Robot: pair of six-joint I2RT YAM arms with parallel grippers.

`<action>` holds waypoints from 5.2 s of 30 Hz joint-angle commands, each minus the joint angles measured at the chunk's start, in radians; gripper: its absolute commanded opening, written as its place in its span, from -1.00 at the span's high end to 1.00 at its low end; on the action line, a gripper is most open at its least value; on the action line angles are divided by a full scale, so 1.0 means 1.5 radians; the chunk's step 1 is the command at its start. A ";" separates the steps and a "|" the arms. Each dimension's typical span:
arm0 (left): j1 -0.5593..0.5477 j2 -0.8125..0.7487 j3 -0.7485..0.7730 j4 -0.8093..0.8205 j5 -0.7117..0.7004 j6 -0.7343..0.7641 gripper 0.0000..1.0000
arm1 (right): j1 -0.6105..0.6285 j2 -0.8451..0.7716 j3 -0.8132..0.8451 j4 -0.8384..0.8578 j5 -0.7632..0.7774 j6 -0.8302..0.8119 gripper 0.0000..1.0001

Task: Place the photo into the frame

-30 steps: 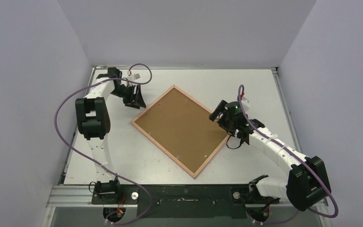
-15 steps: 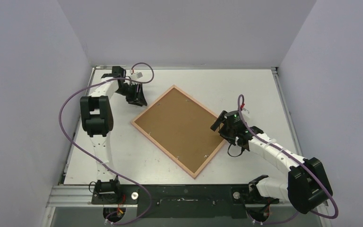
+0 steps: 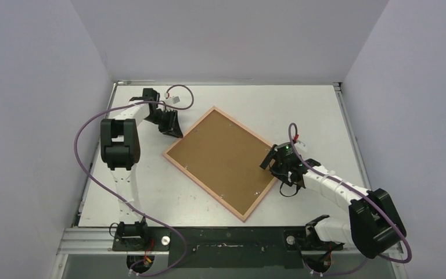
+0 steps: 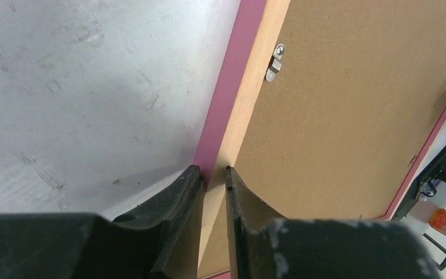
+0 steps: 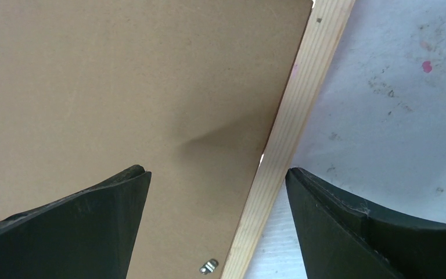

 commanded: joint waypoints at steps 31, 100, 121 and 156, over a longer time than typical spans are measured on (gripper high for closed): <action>-0.085 -0.312 -0.448 0.116 0.048 -0.062 0.51 | -0.133 0.283 0.378 0.021 -0.029 -0.206 -0.80; 0.035 -0.216 -0.485 0.261 0.106 -0.205 0.78 | 0.282 0.559 0.506 0.346 -0.180 0.025 -0.85; 0.035 -0.250 -0.491 0.266 0.166 -0.210 0.57 | 0.283 0.571 0.512 0.341 -0.190 0.025 -0.85; 0.003 -0.197 -0.495 0.279 0.136 -0.204 0.83 | 0.288 0.583 0.517 0.323 -0.179 0.034 -0.87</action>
